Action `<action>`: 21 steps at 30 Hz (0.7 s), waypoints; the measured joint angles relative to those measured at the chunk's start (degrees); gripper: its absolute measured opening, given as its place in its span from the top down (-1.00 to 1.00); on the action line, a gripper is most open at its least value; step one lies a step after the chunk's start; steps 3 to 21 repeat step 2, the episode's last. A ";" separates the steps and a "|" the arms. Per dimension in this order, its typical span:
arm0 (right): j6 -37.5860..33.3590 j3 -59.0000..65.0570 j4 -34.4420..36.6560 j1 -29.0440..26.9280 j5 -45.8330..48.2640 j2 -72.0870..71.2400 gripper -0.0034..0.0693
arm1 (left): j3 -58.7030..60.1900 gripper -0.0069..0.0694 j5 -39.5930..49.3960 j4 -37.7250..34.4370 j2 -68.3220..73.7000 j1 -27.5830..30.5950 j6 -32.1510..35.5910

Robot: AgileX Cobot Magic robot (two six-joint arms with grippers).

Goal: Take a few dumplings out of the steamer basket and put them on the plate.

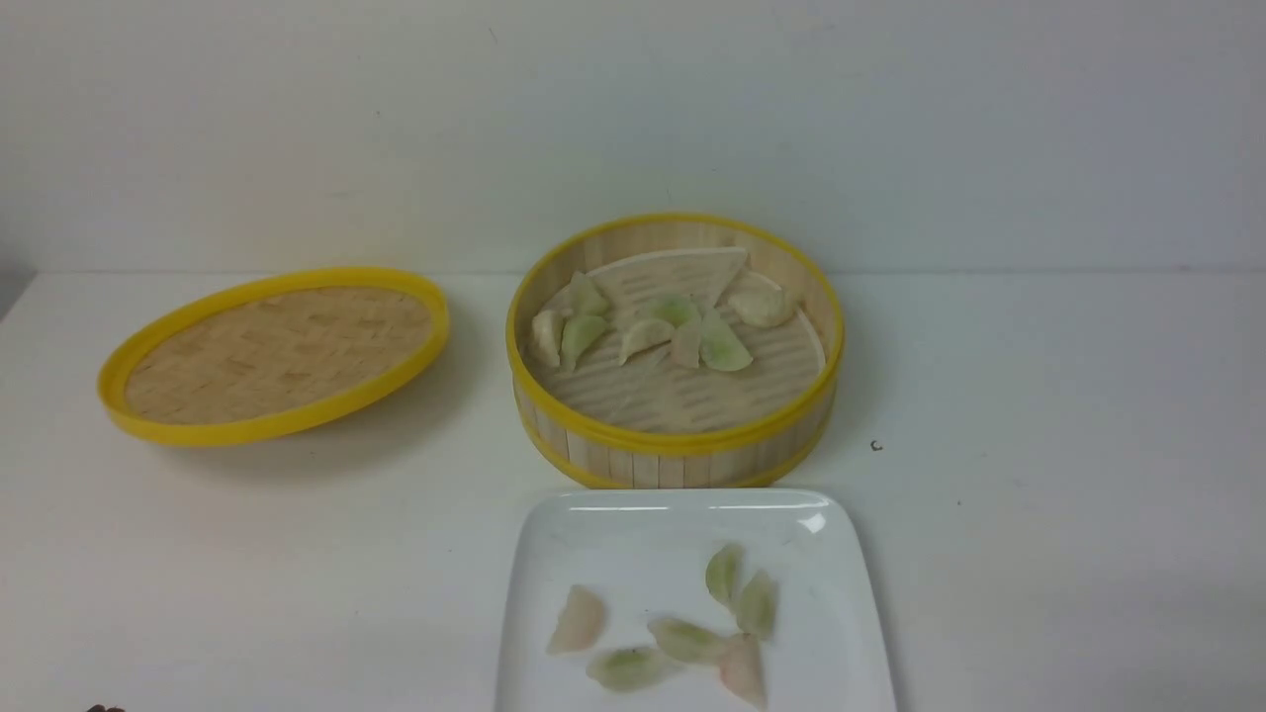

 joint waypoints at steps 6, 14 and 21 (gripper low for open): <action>0.00 0.00 0.00 0.00 0.00 0.00 0.95 | 0.00 0.84 0.00 0.00 0.00 0.00 0.00; 0.00 0.00 0.00 0.00 0.00 0.00 0.95 | 0.00 0.84 0.00 0.00 0.00 0.00 0.00; 0.00 0.00 0.00 0.00 0.00 0.00 0.95 | 0.00 0.84 0.00 0.00 0.00 0.00 0.00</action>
